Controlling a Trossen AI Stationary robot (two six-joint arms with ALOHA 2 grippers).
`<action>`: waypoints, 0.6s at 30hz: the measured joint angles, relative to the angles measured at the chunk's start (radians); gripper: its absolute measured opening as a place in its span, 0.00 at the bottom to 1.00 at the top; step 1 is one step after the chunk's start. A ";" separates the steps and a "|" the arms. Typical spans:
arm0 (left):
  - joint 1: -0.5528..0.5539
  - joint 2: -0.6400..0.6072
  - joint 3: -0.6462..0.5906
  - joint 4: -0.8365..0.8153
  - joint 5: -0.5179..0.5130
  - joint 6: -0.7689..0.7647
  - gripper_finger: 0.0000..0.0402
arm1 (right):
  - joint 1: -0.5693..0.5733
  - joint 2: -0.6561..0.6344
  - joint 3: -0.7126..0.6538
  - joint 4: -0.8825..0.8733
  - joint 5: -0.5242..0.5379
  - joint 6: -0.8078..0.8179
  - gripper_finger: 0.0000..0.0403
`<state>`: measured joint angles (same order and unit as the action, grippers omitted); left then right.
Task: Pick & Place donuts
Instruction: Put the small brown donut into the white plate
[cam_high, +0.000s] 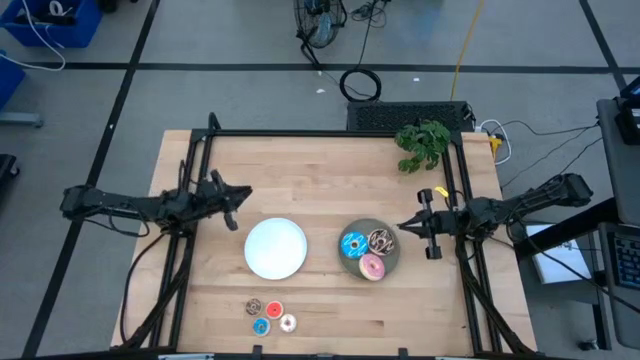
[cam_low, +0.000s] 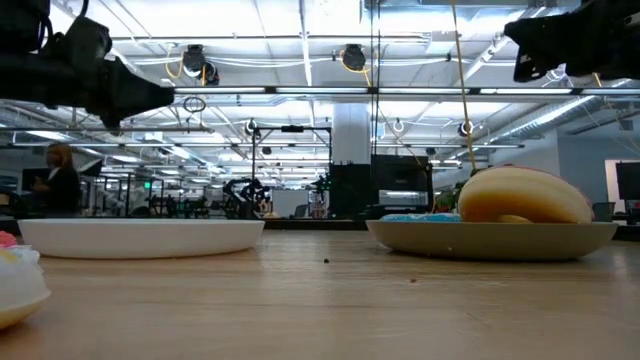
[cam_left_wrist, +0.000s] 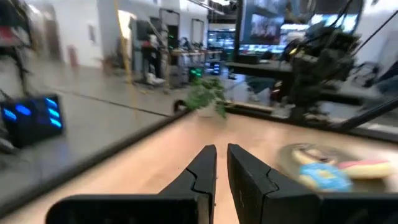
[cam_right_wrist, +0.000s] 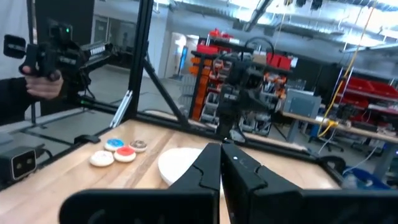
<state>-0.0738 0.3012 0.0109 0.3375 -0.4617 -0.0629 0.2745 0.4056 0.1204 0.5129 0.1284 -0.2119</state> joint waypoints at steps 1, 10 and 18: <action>0.000 0.000 0.000 0.000 0.019 -0.034 0.12 | 0.000 -0.005 0.000 0.000 -0.001 0.000 0.00; -0.037 0.008 0.000 -0.032 0.174 -0.233 0.12 | 0.002 -0.077 -0.001 -0.004 -0.028 -0.010 0.00; -0.124 0.108 0.045 -0.069 0.139 -0.228 0.12 | 0.002 -0.159 -0.013 -0.084 0.025 -0.033 0.00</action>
<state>-0.1983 0.4089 0.0557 0.2681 -0.3231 -0.2913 0.2760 0.2470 0.1070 0.4290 0.1532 -0.2452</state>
